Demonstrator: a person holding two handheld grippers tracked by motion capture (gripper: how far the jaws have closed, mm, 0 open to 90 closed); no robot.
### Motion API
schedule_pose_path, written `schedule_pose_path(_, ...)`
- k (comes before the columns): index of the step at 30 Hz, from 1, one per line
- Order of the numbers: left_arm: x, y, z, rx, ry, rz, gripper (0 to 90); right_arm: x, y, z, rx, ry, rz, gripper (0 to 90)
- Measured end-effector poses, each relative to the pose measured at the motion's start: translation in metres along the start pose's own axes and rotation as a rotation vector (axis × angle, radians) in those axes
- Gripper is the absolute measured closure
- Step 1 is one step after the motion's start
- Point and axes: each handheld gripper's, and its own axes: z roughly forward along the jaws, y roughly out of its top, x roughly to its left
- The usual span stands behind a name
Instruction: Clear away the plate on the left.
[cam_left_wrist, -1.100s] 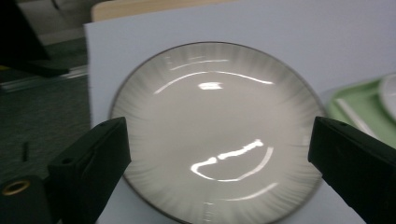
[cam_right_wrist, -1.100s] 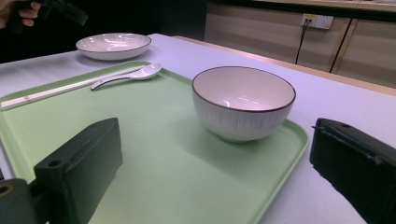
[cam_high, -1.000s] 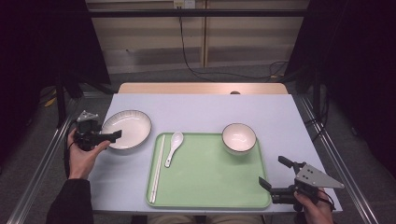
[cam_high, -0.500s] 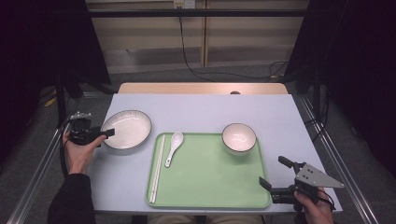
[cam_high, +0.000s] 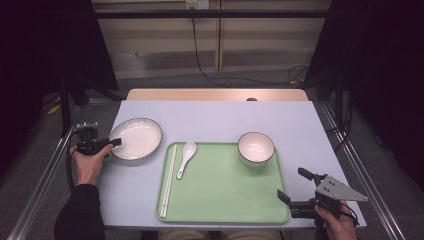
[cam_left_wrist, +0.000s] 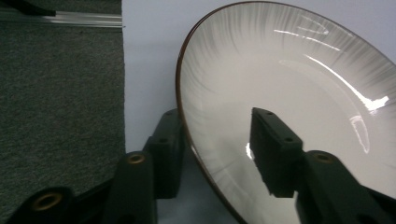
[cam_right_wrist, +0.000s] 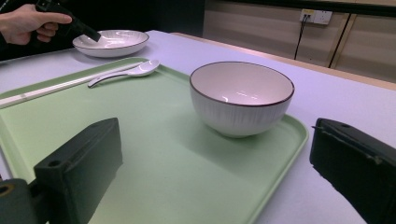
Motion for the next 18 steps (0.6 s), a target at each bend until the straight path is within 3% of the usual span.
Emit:
schedule_pose_path(3,0.004,-0.002,0.002,-0.002,-0.014,-0.026,61.0,0.0,0.0,0.0,0.0,-0.001,0.003,1.9)
schedule_pose_path(4,0.005,-0.002,0.004,0.001,-0.025,-0.058,61.5,0.0,0.0,0.0,0.002,-0.003,0.001,1.9)
schedule_pose_path(5,0.006,-0.003,0.004,0.002,-0.025,-0.064,64.3,0.0,0.0,-0.001,0.001,-0.001,-0.001,1.9)
schedule_pose_path(15,0.012,-0.004,0.008,0.0,-0.065,-0.121,65.0,0.0,0.0,0.0,-0.003,0.004,-0.002,1.9)
schedule_pose_path(16,0.013,-0.004,0.008,-0.004,-0.064,-0.149,65.4,0.0,0.0,0.0,-0.003,0.005,-0.002,1.9)
schedule_pose_path(18,0.013,-0.004,0.008,0.003,-0.066,-0.155,66.6,0.0,0.0,0.0,-0.001,0.01,-0.001,1.9)
